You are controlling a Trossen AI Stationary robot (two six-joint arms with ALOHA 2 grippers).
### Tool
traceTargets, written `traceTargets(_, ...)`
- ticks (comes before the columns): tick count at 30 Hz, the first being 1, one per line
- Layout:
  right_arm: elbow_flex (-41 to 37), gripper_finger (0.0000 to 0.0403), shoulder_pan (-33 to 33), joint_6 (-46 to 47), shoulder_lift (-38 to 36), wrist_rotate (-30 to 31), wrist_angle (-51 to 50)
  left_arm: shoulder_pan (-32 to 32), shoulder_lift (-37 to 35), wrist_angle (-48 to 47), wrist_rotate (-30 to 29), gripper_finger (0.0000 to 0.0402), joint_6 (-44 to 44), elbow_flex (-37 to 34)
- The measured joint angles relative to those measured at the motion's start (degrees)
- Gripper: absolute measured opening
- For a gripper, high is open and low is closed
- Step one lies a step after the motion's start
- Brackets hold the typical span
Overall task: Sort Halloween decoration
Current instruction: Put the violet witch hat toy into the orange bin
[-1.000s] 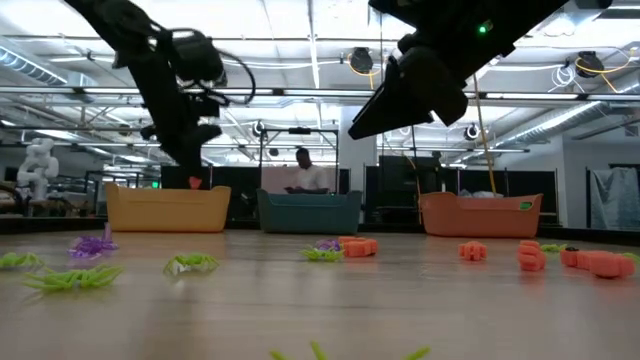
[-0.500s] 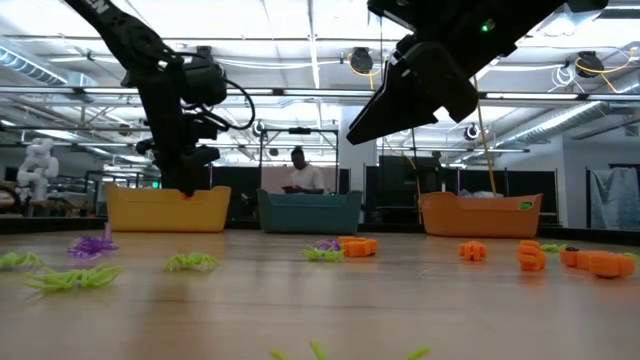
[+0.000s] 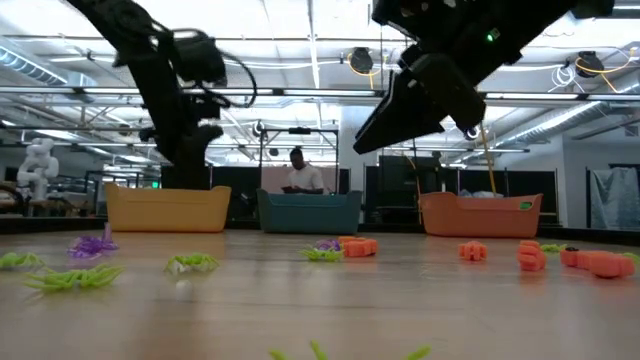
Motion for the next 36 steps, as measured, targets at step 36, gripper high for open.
traceTargets(36,9.06,0.0166,3.0,35.07,-0.81,-32.49,-25.57,-40.21,-9.9,24.05,-9.09,0.0166,-4.24,-13.51)
